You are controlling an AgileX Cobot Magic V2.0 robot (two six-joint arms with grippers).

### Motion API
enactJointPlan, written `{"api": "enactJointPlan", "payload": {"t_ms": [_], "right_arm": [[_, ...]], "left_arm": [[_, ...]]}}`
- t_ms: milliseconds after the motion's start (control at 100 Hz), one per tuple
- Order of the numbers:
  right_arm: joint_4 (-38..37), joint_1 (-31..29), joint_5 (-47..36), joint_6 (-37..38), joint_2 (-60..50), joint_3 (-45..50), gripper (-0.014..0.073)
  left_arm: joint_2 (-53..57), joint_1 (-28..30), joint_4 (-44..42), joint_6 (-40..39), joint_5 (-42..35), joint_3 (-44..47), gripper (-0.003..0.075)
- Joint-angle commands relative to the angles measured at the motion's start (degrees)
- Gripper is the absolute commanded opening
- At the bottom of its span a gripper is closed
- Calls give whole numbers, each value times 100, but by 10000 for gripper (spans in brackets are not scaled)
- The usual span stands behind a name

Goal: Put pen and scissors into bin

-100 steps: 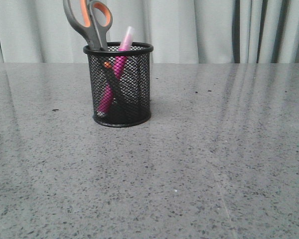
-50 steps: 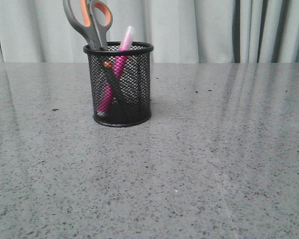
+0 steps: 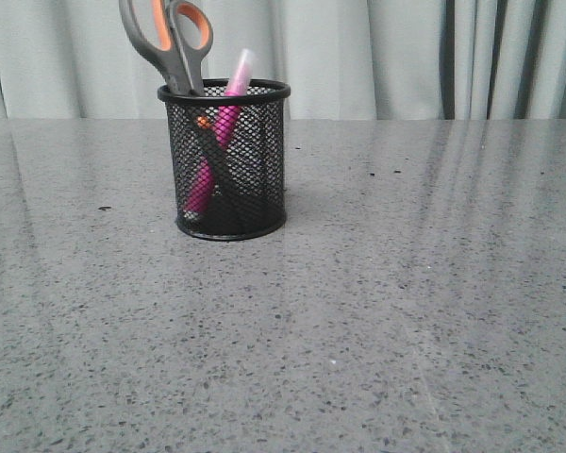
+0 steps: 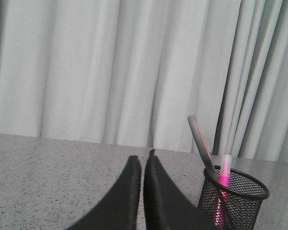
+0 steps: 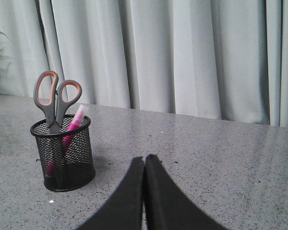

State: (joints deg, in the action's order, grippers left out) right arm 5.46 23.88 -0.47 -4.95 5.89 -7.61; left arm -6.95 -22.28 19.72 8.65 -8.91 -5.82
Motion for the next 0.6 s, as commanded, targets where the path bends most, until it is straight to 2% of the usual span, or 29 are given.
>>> {"api": "enactJointPlan", "payload": {"t_ms": [0, 400, 480, 590], "right_arm": [[-10, -43, -387, -40, 39, -156, -54], [-10, -43, -387, -40, 39, -156, -55], [-10, -43, -387, -40, 39, -156, -55], [-10, -43, -387, -40, 39, -156, -54]], "left_arm": [[-45, 28, 24, -5, -465, -151, -20], [-45, 28, -1, -5, -470, -86, -20], [-41, 62, -626, -5, -370, -5, -20], [-32, 465, -1183, -415, 178, -4, -20]]}}
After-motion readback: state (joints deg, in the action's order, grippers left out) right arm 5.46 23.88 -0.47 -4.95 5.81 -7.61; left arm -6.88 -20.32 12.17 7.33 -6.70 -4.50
